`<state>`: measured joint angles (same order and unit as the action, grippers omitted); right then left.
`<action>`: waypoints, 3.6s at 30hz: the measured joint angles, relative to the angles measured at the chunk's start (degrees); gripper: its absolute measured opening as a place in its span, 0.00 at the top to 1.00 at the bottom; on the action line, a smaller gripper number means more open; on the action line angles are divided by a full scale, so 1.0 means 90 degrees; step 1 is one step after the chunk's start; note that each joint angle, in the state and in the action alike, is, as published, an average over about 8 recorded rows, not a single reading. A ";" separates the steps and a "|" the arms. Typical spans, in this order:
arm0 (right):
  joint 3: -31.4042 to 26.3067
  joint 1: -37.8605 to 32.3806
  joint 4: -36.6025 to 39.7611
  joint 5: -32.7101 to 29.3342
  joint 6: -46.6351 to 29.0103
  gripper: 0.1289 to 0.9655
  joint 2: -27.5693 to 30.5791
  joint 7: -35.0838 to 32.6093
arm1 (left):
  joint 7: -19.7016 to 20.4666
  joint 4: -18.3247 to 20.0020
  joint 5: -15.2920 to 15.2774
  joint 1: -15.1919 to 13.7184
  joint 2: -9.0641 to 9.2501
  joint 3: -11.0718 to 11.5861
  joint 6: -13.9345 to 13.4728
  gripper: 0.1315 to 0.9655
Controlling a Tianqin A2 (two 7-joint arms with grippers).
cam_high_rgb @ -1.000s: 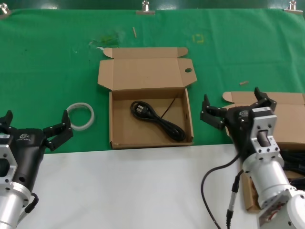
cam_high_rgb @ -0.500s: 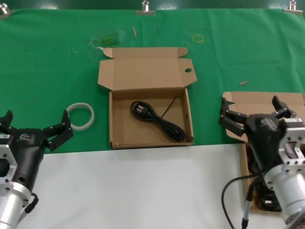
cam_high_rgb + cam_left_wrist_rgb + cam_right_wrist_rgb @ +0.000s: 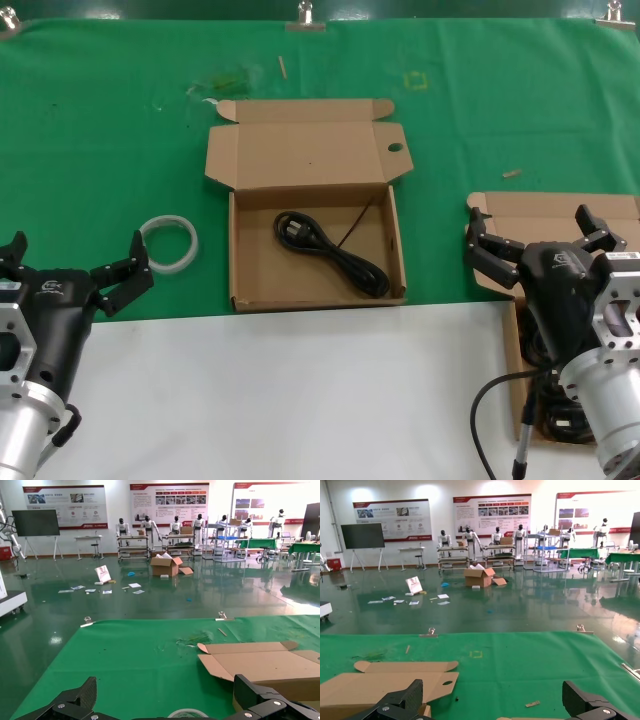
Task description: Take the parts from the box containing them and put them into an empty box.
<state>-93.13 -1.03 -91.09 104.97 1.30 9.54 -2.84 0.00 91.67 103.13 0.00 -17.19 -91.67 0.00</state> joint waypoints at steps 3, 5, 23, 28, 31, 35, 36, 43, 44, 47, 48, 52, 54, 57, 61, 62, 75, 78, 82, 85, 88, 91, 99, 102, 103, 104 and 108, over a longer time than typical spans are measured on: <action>0.0000 0.0000 0.0000 0.0000 0.0000 0.00 0.0000 0.0000 | 0.0000 0.0000 0.0000 0.0000 0.0000 0.0000 0.0000 0.00; 0.0000 0.0000 0.0000 0.0000 0.0000 0.00 0.0000 0.0000 | 0.0000 0.0000 0.0000 0.0000 0.0000 0.0000 0.0000 0.00; 0.0000 0.0000 0.0000 0.0000 0.0000 0.00 0.0000 0.0000 | 0.0000 0.0000 0.0000 0.0000 0.0000 0.0000 0.0000 0.00; 0.0000 0.0000 0.0000 0.0000 0.0000 0.00 0.0000 0.0000 | 0.0000 0.0000 0.0000 0.0000 0.0000 0.0000 0.0000 0.00; 0.0000 0.0000 0.0000 0.0000 0.0000 0.00 0.0000 0.0000 | 0.0000 0.0000 0.0000 0.0000 0.0000 0.0000 0.0000 0.00; 0.0000 0.0000 0.0000 0.0000 0.0000 0.00 0.0000 0.0000 | 0.0000 0.0000 0.0000 0.0000 0.0000 0.0000 0.0000 0.00; 0.0000 0.0000 0.0000 0.0000 0.0000 0.00 0.0000 0.0000 | 0.0000 0.0000 0.0000 0.0000 0.0000 0.0000 0.0000 0.00; 0.0000 0.0000 0.0000 0.0000 0.0000 0.00 0.0000 0.0000 | 0.0000 0.0000 0.0000 0.0000 0.0000 0.0000 0.0000 0.00; 0.0000 0.0000 0.0000 0.0000 0.0000 0.00 0.0000 0.0000 | 0.0000 0.0000 0.0000 0.0000 0.0000 0.0000 0.0000 0.00; 0.0000 0.0000 0.0000 0.0000 0.0000 0.00 0.0000 0.0000 | 0.0000 0.0000 0.0000 0.0000 0.0000 0.0000 0.0000 0.00; 0.0000 0.0000 0.0000 0.0000 0.0000 0.00 0.0000 0.0000 | 0.0000 0.0000 0.0000 0.0000 0.0000 0.0000 0.0000 0.00; 0.0000 0.0000 0.0000 0.0000 0.0000 0.00 0.0000 0.0000 | 0.0000 0.0000 0.0000 0.0000 0.0000 0.0000 0.0000 0.00; 0.0000 0.0000 0.0000 0.0000 0.0000 0.00 0.0000 0.0000 | 0.0000 0.0000 0.0000 0.0000 0.0000 0.0000 0.0000 0.00; 0.0000 0.0000 0.0000 0.0000 0.0000 0.00 0.0000 0.0000 | 0.0000 0.0000 0.0000 0.0000 0.0000 0.0000 0.0000 0.00; 0.0000 0.0000 0.0000 0.0000 0.0000 0.00 0.0000 0.0000 | 0.0000 0.0000 0.0000 0.0000 0.0000 0.0000 0.0000 0.00; 0.0000 0.0000 0.0000 0.0000 0.0000 0.00 0.0000 0.0000 | 0.0000 0.0000 0.0000 0.0000 0.0000 0.0000 0.0000 0.00; 0.0000 0.0000 0.0000 0.0000 0.0000 0.00 0.0000 0.0000 | 0.0000 0.0000 0.0000 0.0000 0.0000 0.0000 0.0000 0.00; 0.0000 0.0000 0.0000 0.0000 0.0000 0.00 0.0000 0.0000 | 0.0000 0.0000 0.0000 0.0000 0.0000 0.0000 0.0000 0.00; 0.0000 0.0000 0.0000 0.0000 0.0000 0.00 0.0000 0.0000 | 0.0000 0.0000 0.0000 0.0000 0.0000 0.0000 0.0000 0.00; 0.0000 0.0000 0.0000 0.0000 0.0000 0.00 0.0000 0.0000 | 0.0000 0.0000 0.0000 0.0000 0.0000 0.0000 0.0000 0.00; 0.0000 0.0000 0.0000 0.0000 0.0000 0.00 0.0000 0.0000 | 0.0000 0.0000 0.0000 0.0000 0.0000 0.0000 0.0000 0.00; 0.0000 0.0000 0.0000 0.0000 0.0000 0.00 0.0000 0.0000 | 0.0000 0.0000 0.0000 0.0000 0.0000 0.0000 0.0000 0.00; 0.0000 0.0000 0.0000 0.0000 0.0000 0.00 0.0000 0.0000 | 0.0000 0.0000 0.0000 0.0000 0.0000 0.0000 0.0000 0.00; 0.0000 0.0000 0.0000 0.0000 0.0000 0.00 0.0000 0.0000 | 0.0000 0.0000 0.0000 0.0000 0.0000 0.0000 0.0000 0.00; 0.0000 0.0000 0.0000 0.0000 0.0000 0.00 0.0000 0.0000 | 0.0000 0.0000 0.0000 0.0000 0.0000 0.0000 0.0000 0.00; 0.0000 0.0000 0.0000 0.0000 0.0000 0.00 0.0000 0.0000 | 0.0000 0.0000 0.0000 0.0000 0.0000 0.0000 0.0000 0.00; 0.0000 0.0000 0.0000 0.0000 0.0000 0.00 0.0000 0.0000 | 0.0000 0.0000 0.0000 0.0000 0.0000 0.0000 0.0000 0.00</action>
<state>-93.13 -1.03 -91.09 104.97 1.30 9.54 -2.84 0.00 91.67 103.13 0.00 -17.19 -91.67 0.00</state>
